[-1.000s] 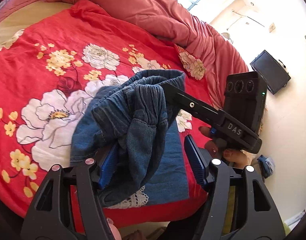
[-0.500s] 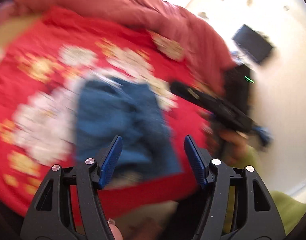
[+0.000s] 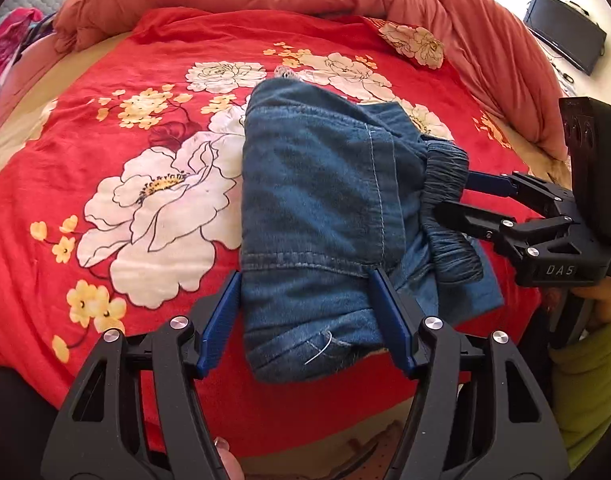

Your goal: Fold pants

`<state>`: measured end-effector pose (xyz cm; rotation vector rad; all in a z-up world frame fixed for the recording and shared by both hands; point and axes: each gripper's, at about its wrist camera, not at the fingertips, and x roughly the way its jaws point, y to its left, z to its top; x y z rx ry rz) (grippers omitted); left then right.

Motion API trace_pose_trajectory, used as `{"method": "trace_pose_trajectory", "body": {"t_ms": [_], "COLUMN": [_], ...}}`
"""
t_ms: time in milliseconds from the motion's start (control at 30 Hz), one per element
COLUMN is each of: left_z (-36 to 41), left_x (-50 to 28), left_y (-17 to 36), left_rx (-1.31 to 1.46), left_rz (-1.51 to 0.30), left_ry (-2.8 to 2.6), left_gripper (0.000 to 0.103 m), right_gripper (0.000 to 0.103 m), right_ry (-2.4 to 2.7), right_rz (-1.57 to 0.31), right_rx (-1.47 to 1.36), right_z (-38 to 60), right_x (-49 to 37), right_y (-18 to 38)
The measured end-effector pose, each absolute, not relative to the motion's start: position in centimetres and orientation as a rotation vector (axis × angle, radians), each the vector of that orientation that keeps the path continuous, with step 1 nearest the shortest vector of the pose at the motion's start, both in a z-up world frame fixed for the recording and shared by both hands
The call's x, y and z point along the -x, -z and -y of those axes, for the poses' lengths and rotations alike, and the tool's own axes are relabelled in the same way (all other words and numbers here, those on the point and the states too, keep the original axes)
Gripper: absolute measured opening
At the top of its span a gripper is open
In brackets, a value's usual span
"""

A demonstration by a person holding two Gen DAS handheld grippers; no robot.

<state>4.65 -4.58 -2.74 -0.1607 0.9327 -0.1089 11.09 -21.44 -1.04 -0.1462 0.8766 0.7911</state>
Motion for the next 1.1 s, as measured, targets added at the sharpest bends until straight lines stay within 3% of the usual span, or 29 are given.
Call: {"method": "trace_pose_trajectory", "body": {"t_ms": [167,367,400,467,633,700,733,900,1100], "left_z": [4.2,4.1,4.1,4.0,3.8,3.8,3.8,3.7,3.6], "left_x": [-4.5,-4.2,-4.1,-4.0,-3.5,-3.4,-3.3,-3.0,-2.9], "left_y": [2.9,2.9,2.9,3.0,3.0,3.1,3.1,3.2,3.3], "left_rx": [0.182,0.191,0.195,0.203,0.217,0.221,0.221,0.230,0.245], "left_rz": [-0.928,-0.924,-0.924,-0.924,-0.929,-0.931,-0.931,-0.930,-0.934], "left_ry": [0.116,0.134,0.136,0.142,0.159,0.165,0.168,0.183,0.188], "left_gripper": [0.057,0.057,0.057,0.056,0.057,0.057,0.057,0.057,0.057], "right_gripper": [0.083,0.082,0.079,0.058,0.051,0.030,0.009,0.006,0.003], "right_ry": [-0.822,-0.864,-0.876,-0.886,-0.935,-0.932,-0.958,-0.898,-0.801], "right_rz": [-0.886,-0.808,-0.820,-0.856,-0.995,-1.027,-1.045,-0.949,-0.961], "right_rx": [0.106,0.000,0.029,0.094,0.230,0.306,0.314,0.367,0.460], "right_z": [21.6,21.6,20.6,18.5,13.4,11.9,11.4,10.9,8.9], "right_x": [-11.0,-13.2,-14.0,-15.4,-17.9,-18.1,-18.0,-16.8,-18.5], "right_y": [0.3,-4.6,-4.8,-4.7,-2.7,-1.6,-1.2,-2.3,-0.7]}}
